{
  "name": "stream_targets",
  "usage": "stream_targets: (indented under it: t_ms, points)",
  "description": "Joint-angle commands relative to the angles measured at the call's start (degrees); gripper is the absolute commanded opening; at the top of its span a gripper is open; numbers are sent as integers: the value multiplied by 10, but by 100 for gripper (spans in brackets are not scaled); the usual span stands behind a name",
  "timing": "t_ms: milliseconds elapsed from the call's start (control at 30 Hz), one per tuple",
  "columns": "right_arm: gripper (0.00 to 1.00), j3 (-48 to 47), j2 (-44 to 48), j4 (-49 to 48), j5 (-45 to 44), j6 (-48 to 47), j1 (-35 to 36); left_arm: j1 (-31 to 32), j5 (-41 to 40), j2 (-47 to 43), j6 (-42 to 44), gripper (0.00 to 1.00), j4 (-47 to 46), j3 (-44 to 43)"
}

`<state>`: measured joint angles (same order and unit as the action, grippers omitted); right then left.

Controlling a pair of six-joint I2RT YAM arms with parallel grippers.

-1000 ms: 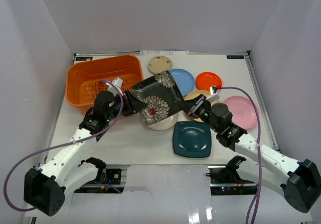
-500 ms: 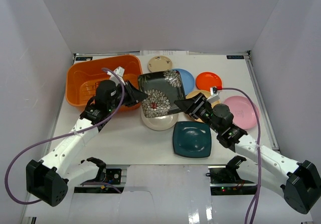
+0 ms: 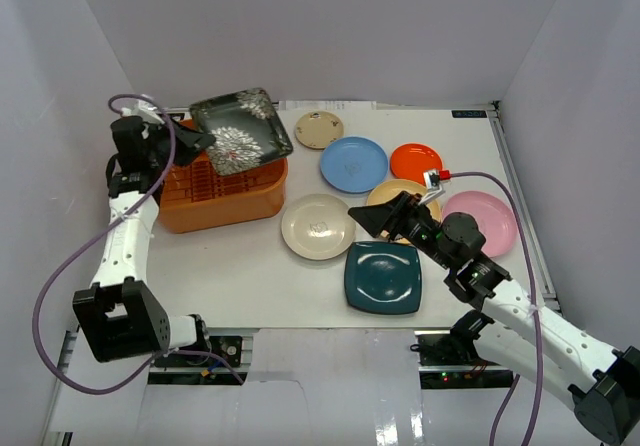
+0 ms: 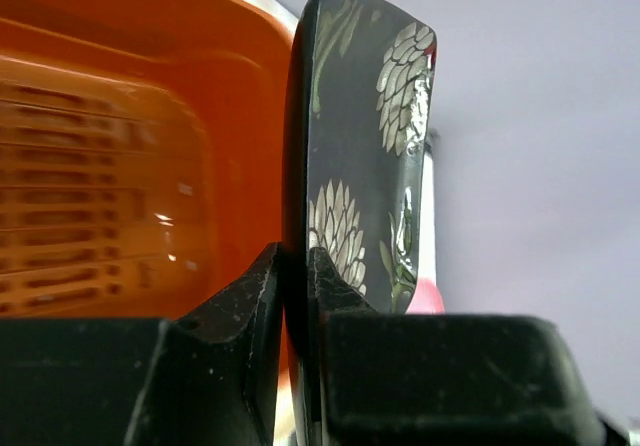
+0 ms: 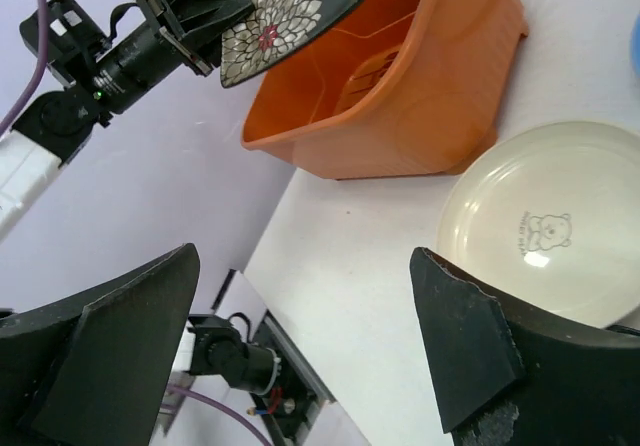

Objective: Place the plates into the plastic bin on the countertop

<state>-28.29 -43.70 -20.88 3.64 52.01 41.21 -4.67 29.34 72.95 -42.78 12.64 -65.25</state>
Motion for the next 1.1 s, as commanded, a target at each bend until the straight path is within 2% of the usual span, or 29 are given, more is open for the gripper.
stream_targets:
  t_ms: [0,100,167,233,333,500,700,800,967,1033,1067]
  points:
    - [92,-1,25,38,-4,-59,-4,-78,117,1,-47,0,-53,-27]
    - [92,1,37,80,-21,-95,-5,-122,135,37,-40,0,-33,-44]
    - [92,5,41,111,-33,-122,-5,-153,179,68,-44,0,-22,-48]
    - [91,12,47,135,-56,-135,-6,-162,186,90,-22,0,4,-59]
    - [90,34,58,146,-63,-140,-6,-165,147,111,45,0,82,-94]
    - [89,64,73,154,-59,-140,-5,-165,56,152,107,0,165,-168]
    - [88,79,85,199,-78,-140,-6,-156,81,235,141,0,197,-210]
    - [85,86,99,246,-105,-127,-5,-136,48,268,169,0,235,-239]
    - [81,122,155,289,-141,-92,-5,-112,3,285,184,9,250,-255]
    - [80,124,169,318,-166,-82,-5,-112,-13,287,185,15,249,-247]
    - [79,124,179,330,-176,-80,-6,-112,-18,286,184,22,244,-233]
